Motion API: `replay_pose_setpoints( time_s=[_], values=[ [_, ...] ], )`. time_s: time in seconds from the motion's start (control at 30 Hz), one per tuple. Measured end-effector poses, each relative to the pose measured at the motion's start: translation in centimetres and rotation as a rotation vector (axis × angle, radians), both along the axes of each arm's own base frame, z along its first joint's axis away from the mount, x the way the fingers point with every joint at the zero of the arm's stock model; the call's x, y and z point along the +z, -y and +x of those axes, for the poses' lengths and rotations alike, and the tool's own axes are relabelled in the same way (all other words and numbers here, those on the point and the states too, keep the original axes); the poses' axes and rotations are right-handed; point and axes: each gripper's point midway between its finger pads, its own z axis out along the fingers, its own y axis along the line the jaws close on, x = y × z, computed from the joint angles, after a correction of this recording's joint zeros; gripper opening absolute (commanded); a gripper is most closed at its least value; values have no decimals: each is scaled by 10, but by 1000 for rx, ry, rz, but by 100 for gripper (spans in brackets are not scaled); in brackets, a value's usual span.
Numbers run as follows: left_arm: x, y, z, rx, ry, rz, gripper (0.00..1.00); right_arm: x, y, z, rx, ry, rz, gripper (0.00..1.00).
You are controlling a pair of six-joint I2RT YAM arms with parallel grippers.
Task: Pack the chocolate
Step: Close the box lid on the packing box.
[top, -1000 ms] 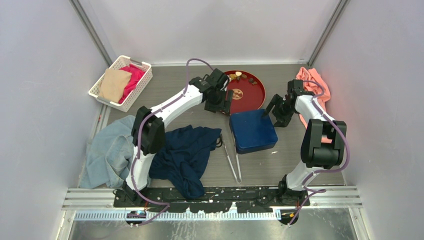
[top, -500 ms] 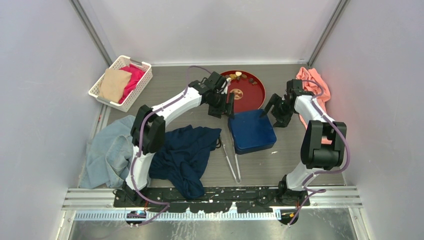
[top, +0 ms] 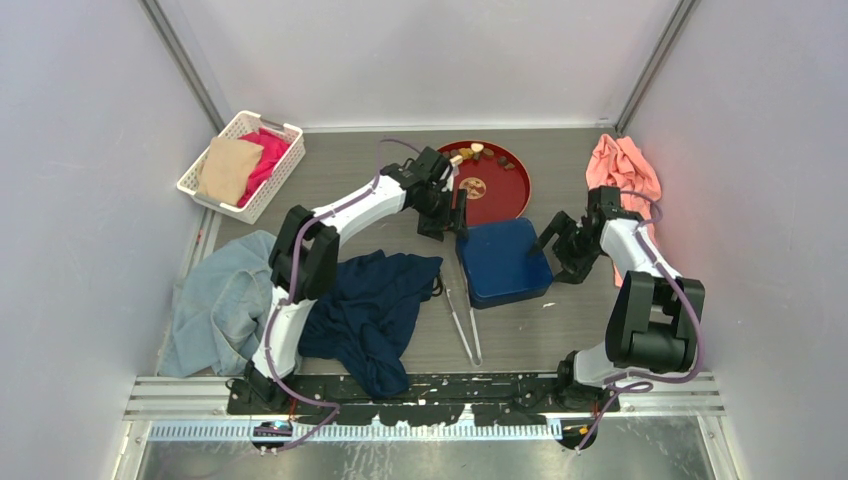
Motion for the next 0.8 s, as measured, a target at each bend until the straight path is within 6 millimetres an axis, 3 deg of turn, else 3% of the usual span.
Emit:
replay_pose_setpoints(
  time_s=[0.3,0.8],
  values=[
    [-8,1,-1,-7,-25,-6,66,-2,-7,-11,-11,-12,41,86],
    [-7,2,-2,-11,-28,-10,65,15,-11,-18,10,28,53,83]
  ],
)
